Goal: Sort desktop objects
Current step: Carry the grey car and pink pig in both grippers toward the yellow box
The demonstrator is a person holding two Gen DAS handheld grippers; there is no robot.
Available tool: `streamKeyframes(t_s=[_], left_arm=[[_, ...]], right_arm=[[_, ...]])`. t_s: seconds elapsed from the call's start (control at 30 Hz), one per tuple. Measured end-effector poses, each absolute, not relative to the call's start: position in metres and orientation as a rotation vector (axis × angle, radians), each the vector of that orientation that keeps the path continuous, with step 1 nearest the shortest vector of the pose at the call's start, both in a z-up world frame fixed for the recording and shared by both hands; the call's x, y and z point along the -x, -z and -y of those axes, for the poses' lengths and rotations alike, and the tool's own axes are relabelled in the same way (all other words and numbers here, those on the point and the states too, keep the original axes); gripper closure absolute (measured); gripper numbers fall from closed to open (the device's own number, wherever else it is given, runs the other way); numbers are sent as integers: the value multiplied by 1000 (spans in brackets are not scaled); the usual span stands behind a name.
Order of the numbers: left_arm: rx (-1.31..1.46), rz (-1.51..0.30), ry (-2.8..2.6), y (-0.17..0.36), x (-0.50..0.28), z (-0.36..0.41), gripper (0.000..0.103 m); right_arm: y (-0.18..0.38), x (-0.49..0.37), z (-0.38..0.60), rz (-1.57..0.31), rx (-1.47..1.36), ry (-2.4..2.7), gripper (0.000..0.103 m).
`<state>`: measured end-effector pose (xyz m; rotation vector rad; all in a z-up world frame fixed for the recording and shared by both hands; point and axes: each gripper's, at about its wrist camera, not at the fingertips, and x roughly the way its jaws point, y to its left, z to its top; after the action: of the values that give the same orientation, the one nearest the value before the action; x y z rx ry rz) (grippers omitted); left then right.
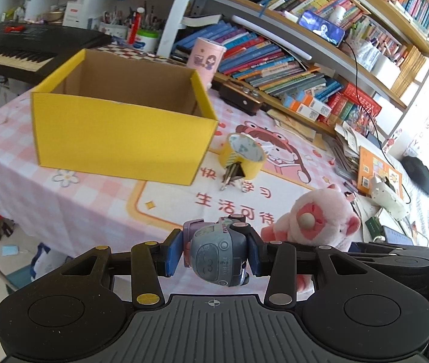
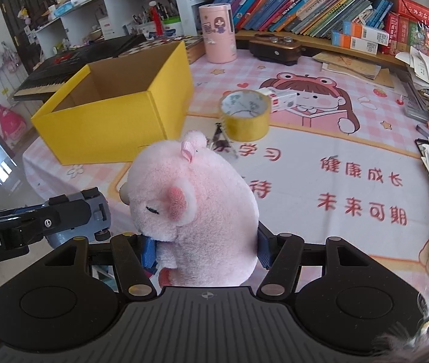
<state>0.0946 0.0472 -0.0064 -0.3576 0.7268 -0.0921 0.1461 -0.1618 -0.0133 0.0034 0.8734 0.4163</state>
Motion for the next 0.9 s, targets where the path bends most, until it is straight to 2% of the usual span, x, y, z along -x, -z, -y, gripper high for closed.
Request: streamKeyframes(t_s=[0.9], left_arm=[[343, -716, 90, 7, -21, -109, 61]], right_arm=[[24, -69, 96, -908, -41, -438, 45]])
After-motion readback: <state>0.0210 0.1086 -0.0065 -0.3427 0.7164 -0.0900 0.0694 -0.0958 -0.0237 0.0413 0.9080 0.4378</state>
